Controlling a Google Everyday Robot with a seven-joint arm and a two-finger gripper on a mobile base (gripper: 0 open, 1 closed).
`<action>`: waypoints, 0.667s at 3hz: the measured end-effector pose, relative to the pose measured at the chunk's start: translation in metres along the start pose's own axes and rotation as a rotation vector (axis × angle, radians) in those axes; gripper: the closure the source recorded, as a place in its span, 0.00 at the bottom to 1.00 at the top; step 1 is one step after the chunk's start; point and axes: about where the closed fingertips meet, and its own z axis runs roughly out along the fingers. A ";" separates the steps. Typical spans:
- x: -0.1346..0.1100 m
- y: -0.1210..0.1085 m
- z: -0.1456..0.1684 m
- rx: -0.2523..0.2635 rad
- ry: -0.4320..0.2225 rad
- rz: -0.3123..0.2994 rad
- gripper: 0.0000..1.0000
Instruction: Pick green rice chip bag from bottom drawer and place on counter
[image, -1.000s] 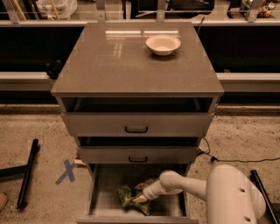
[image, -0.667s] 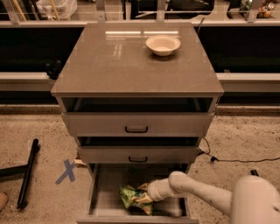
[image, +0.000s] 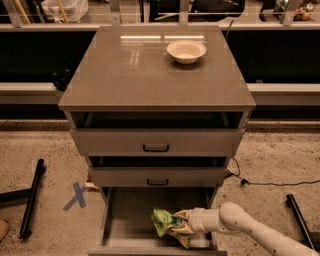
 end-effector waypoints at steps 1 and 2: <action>0.000 0.000 0.000 0.000 0.000 0.001 1.00; -0.005 -0.028 -0.026 0.048 -0.032 -0.030 1.00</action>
Offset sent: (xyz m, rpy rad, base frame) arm 0.0438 -0.0482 0.0240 0.0383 -0.0703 -0.0529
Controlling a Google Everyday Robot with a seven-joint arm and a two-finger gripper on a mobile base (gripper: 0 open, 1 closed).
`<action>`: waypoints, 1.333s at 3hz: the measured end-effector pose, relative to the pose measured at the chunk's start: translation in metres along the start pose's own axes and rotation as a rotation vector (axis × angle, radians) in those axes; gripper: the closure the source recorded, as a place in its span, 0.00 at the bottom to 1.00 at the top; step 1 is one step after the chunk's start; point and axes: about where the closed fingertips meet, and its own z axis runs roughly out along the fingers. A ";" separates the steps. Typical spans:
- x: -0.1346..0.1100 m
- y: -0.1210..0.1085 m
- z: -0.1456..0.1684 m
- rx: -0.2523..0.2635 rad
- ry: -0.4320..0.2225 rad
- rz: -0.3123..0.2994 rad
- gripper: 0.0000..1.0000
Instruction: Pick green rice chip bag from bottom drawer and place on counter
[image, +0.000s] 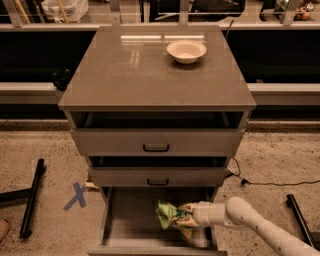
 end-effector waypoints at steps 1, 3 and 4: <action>-0.038 -0.033 -0.047 0.069 -0.024 -0.086 1.00; -0.168 -0.072 -0.149 0.235 0.042 -0.401 1.00; -0.168 -0.072 -0.149 0.235 0.042 -0.401 1.00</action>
Offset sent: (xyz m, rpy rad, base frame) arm 0.0434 -0.0521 0.2569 -0.1494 -0.4879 0.0098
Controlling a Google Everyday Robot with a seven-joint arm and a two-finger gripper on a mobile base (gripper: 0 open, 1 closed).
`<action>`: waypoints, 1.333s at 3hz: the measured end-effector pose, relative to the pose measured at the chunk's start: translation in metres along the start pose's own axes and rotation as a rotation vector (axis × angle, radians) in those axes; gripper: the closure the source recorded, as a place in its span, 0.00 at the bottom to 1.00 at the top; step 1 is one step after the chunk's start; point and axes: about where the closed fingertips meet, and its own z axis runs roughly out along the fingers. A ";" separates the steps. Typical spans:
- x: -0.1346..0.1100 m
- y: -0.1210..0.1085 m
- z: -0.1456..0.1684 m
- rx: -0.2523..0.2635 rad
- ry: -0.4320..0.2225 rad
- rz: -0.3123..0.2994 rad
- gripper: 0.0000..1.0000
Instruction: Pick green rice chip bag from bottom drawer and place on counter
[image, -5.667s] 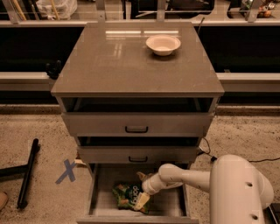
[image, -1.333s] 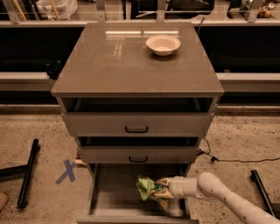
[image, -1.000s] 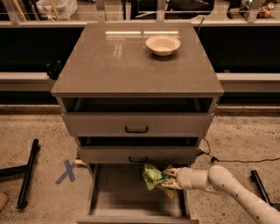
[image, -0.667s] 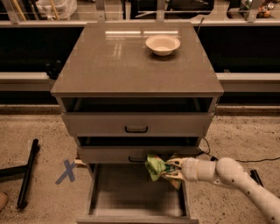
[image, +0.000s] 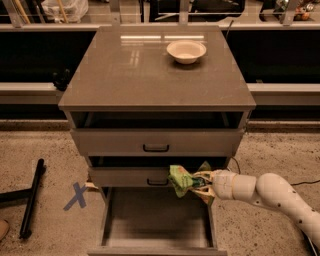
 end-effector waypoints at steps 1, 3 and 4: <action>-0.037 -0.037 -0.040 0.088 0.003 -0.103 1.00; -0.125 -0.095 -0.122 0.260 0.003 -0.322 1.00; -0.125 -0.095 -0.122 0.260 0.003 -0.322 1.00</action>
Offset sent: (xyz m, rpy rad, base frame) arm -0.0249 -0.0421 0.2143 -0.0536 -0.4388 -0.0601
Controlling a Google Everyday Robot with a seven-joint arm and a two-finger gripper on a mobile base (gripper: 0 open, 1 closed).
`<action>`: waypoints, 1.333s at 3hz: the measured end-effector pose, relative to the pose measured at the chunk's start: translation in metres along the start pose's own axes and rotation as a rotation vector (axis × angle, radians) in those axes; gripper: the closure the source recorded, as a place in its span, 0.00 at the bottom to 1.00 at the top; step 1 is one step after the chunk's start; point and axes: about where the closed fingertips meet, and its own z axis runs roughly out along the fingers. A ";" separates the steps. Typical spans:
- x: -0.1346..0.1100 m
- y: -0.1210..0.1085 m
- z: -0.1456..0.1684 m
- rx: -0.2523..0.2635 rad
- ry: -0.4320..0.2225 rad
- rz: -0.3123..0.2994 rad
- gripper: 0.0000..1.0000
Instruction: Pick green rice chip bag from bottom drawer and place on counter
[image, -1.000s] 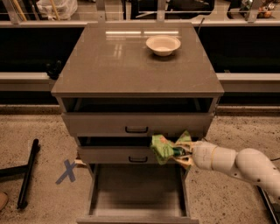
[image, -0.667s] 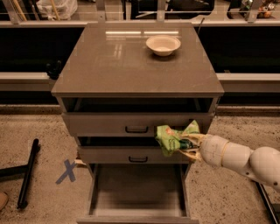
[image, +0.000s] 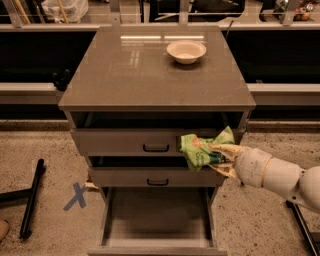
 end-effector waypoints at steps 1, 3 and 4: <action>-0.006 -0.017 -0.009 0.037 -0.014 -0.006 1.00; -0.040 -0.111 -0.039 0.125 -0.036 -0.146 1.00; -0.047 -0.150 -0.024 0.152 -0.075 -0.166 1.00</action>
Offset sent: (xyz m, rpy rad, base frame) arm -0.0146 -0.0288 0.1362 -0.0034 -0.2317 -0.0075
